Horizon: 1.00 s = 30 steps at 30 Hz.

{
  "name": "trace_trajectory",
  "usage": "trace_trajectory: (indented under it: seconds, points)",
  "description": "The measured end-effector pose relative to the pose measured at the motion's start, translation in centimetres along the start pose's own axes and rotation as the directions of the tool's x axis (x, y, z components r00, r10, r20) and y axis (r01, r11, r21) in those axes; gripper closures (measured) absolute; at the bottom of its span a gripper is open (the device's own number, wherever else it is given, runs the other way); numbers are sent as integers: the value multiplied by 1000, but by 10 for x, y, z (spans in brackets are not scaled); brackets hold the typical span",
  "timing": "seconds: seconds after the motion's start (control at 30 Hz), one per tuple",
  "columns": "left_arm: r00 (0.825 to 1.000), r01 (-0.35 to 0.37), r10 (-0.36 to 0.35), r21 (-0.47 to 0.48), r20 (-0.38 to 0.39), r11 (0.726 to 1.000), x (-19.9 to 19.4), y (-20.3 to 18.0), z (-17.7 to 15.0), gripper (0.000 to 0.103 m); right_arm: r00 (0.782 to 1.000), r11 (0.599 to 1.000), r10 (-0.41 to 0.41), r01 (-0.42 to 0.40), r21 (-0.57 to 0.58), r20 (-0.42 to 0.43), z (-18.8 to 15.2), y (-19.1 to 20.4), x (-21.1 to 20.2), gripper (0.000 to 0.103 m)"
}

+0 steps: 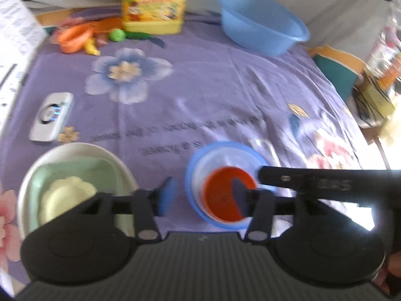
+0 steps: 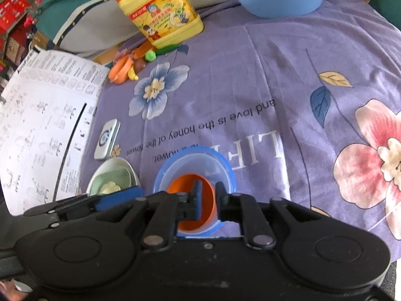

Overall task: Organize plates and bowls
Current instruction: 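Open the right gripper to release the orange bowl, then lower the right gripper onto the blue bowl rim and close it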

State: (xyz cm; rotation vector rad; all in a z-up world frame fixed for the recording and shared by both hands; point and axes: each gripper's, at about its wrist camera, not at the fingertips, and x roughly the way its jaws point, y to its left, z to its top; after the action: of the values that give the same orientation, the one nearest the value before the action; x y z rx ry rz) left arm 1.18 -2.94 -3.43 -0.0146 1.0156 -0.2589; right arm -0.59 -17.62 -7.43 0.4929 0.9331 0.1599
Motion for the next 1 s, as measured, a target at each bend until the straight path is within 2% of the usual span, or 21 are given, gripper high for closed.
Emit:
trace_trajectory:
  seconds: [0.03, 0.07, 0.1, 0.13, 0.2, 0.37, 0.47, 0.77, 0.9, 1.0]
  points:
    - [1000, -4, 5, -13, 16, 1000, -4, 4, 1, 28, 1000, 1000, -7, 7, -1, 16, 1, 0, -4, 62]
    - [999, -2, 3, -29, 33, 1000, -9, 9, 1, 18, 999, 1000, -15, 15, -4, 35, 2, -2, -9, 54]
    - [999, 1, 2, -46, 47, 999, -13, 14, 0, 12, 998, 1000, -25, 25, -6, 53, 3, -2, -13, 36]
    - [998, 2, 1, -59, 56, 998, -17, 18, 0, 1, 997, 999, -38, 39, -10, 74, 4, -3, -18, 20]
    - [998, -3, 9, -77, 70, 997, -22, 27, -2, 0, 993, 998, -51, 53, -22, 102, 4, -3, -24, 11]
    - [998, -19, 26, -117, 54, 993, -25, 46, -12, 0, 987, 995, -95, 100, -31, 129, -1, -8, -30, 1]
    - [997, -32, 41, -132, 65, 991, -28, 54, -17, 0, 987, 993, -111, 113, -18, 120, -4, -14, -30, 0]
    - [989, -79, 89, -82, 116, 993, -39, 51, -29, 0, 985, 990, -136, 140, -29, 110, -16, -10, -30, 0]
    - [988, -100, 107, -68, 110, 993, -37, 50, -37, 0, 985, 990, -141, 143, -16, 99, -19, -11, -28, 0]
    - [990, -88, 95, -65, 109, 994, -35, 49, -41, 0, 986, 990, -140, 141, 0, 88, -21, -13, -25, 0]
